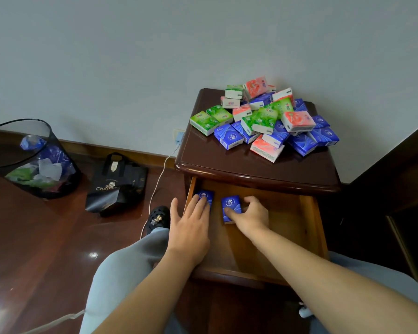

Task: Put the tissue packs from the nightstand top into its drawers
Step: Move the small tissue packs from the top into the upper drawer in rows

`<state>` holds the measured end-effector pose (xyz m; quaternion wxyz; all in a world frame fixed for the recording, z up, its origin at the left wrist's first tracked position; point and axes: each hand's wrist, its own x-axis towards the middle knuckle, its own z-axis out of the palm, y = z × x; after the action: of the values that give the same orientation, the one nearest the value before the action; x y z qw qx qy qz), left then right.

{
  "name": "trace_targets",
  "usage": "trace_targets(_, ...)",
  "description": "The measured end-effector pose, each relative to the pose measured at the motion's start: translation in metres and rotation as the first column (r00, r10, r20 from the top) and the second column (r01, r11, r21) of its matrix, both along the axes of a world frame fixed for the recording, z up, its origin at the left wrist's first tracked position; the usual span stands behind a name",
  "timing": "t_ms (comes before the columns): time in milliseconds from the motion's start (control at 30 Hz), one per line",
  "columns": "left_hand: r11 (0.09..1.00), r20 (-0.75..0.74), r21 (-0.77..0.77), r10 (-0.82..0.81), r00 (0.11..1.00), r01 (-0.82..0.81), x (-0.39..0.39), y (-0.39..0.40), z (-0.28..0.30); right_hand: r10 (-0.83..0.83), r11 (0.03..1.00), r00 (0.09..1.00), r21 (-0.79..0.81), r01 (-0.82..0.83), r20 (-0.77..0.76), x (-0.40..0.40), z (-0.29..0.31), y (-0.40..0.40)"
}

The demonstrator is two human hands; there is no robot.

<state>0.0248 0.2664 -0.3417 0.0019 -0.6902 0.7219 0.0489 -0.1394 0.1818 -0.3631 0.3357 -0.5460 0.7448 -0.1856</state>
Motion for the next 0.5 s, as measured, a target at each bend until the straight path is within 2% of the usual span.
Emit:
trace_targets(133, 0.996, 0.104, 0.08, -0.048, 0.993, 0.04, 0.004, -0.004, -0.009, 0.068, 0.996, 0.997, -0.052, -0.066, 0.042, 0.008, -0.003, -0.005)
trace_targets(267, 0.994, 0.12, 0.099, -0.063, 0.991, 0.051, 0.004, -0.004, -0.012, 0.157, 0.983, 0.985, -0.104, -0.15, 0.064, 0.013, -0.009, -0.009)
trace_targets(400, 0.993, 0.136, 0.11, -0.068, 0.988, 0.053, 0.002, -0.005, -0.011, 0.147, 0.988, 0.975, -0.076, -0.136, 0.168, 0.015, -0.012, -0.013)
trace_targets(500, 0.991, 0.13, 0.122, -0.062, 0.99, 0.046, 0.0, -0.005, -0.009, 0.159, 0.987, 0.969, -0.064, -0.149, 0.189, 0.015, -0.012, -0.015)
